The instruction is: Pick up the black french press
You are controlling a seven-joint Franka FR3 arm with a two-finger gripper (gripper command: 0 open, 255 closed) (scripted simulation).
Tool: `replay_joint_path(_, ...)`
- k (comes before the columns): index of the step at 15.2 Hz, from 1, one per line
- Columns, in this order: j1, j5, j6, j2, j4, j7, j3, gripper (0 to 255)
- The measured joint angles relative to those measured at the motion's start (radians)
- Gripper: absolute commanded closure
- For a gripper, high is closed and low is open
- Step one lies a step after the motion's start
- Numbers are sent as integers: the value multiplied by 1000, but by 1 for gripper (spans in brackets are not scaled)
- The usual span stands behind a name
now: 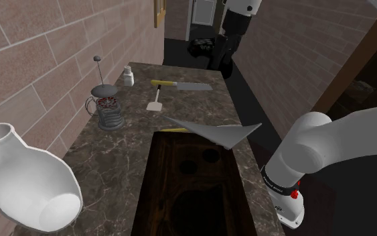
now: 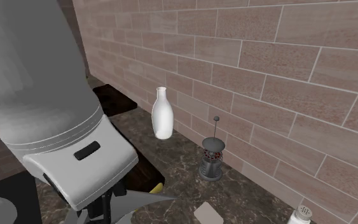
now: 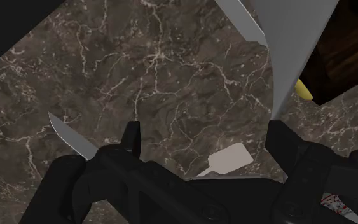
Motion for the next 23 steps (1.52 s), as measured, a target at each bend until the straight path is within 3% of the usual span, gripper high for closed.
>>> replay_joint_path(4,10,13,46,26,4,43,44,0)
replay_joint_path(9,31,33,172,88,-4,152,155,0)
replay_joint_path(14,34,19,284,205,54,270,269,0)
replay_joint_path(18,27,-22,374,306,100,380,367,0)
replay_joint_path(23,3,-135,450,469,212,539,490,0)
